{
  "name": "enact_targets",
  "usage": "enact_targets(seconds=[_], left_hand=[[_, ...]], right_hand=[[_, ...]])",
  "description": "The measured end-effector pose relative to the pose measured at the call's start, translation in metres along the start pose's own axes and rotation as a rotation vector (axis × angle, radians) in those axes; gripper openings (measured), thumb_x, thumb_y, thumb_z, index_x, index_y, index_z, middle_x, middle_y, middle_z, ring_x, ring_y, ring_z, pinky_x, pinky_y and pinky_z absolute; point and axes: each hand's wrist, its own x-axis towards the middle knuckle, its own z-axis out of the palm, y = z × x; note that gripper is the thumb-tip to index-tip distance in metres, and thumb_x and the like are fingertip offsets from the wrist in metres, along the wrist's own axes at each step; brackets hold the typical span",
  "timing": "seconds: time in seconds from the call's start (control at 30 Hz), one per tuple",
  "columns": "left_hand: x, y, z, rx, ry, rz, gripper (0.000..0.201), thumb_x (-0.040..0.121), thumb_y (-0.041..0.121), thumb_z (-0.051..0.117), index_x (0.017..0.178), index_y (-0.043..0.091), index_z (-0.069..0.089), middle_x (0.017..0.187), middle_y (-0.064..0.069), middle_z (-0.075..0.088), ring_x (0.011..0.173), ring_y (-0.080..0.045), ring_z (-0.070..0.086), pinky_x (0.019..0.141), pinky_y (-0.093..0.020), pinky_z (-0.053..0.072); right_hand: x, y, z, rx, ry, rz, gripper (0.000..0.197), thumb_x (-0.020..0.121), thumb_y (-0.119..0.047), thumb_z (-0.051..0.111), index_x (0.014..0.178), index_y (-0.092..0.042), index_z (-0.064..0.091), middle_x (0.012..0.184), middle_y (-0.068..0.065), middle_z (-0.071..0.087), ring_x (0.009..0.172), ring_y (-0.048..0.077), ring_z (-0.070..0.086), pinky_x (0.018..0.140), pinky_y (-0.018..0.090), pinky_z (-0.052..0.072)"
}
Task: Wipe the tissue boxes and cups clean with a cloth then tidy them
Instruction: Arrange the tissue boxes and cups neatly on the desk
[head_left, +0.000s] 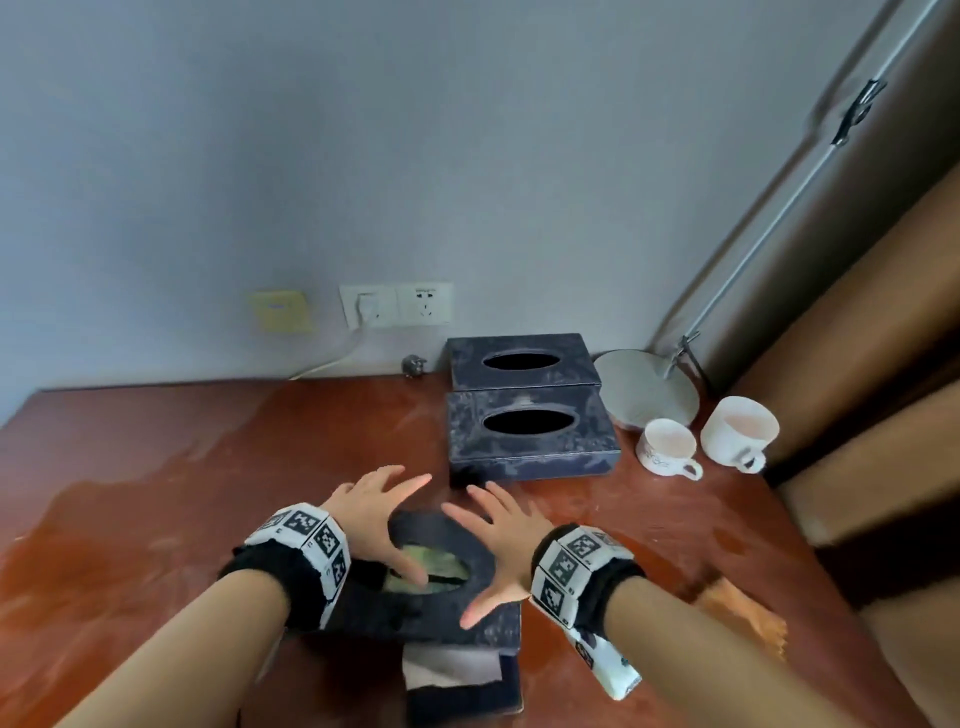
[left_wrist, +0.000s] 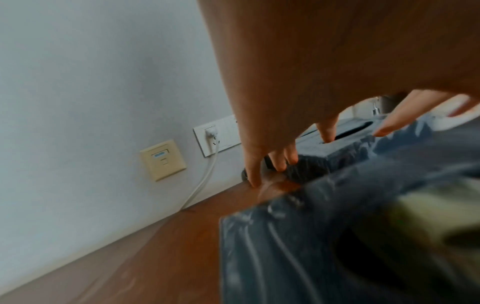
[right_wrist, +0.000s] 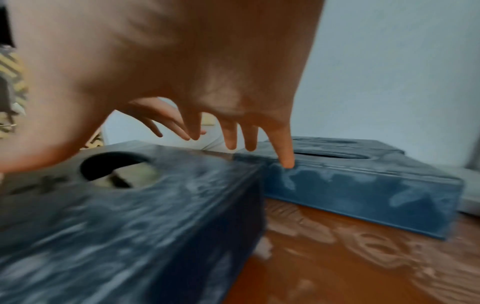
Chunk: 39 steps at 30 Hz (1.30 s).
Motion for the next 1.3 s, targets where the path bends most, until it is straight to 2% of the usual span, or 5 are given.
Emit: enact_targets(seconds=[0.13,0.4,0.6,1.0,1.3], left_hand=[[-0.016,-0.008,0.033,0.235,-0.048,0.002,0.14,0.054,0.068,0.076,0.146,0.029,-0.023,0.157,-0.005,-0.018,0.145,-0.023,-0.018,0.117,-0.053,-0.005],[-0.018,0.015,0.045,0.435,0.032,-0.102,0.14,0.062,0.057,0.078,0.146,0.015,-0.026,0.157,-0.017,-0.009,0.145,-0.034,-0.008,0.109,-0.069,0.003],[-0.019,0.027,0.041,0.511,0.072,-0.123,0.14,0.061,0.056,0.079,0.147,0.011,-0.021,0.156,-0.019,0.0,0.144,-0.035,0.002,0.109,-0.068,0.005],[0.057,0.14,0.005,0.278,0.131,-0.029,0.135,0.062,0.056,0.078,0.149,0.018,-0.019,0.157,-0.015,-0.004,0.145,-0.034,-0.004,0.111,-0.066,0.002],[0.088,0.153,0.005,0.274,0.136,-0.025,0.131,0.064,0.056,0.076,0.15,0.019,-0.015,0.157,-0.014,-0.006,0.145,-0.032,-0.007,0.111,-0.064,-0.001]], right_hand=[[0.015,-0.026,0.014,-0.138,-0.055,0.04,0.129,0.059,-0.068,0.07,0.143,-0.033,-0.022,0.154,0.01,-0.022,0.141,0.032,-0.022,0.108,0.067,-0.007],[0.02,-0.048,0.017,-0.225,-0.036,0.17,0.134,0.06,-0.054,0.078,0.143,-0.028,-0.024,0.154,0.018,-0.012,0.142,0.039,-0.009,0.108,0.067,0.0],[0.015,-0.043,0.018,-0.209,0.002,0.149,0.132,0.061,-0.053,0.079,0.145,-0.026,-0.019,0.154,0.019,-0.01,0.141,0.04,-0.006,0.106,0.069,0.001],[-0.037,0.112,-0.019,-0.276,0.051,0.119,0.133,0.059,-0.047,0.081,0.143,-0.032,-0.022,0.154,0.016,-0.01,0.143,0.035,-0.007,0.113,0.059,-0.002],[-0.023,0.15,-0.015,-0.266,0.055,0.083,0.132,0.06,-0.046,0.081,0.144,-0.03,-0.02,0.154,0.017,-0.007,0.143,0.035,-0.004,0.116,0.05,-0.003]])
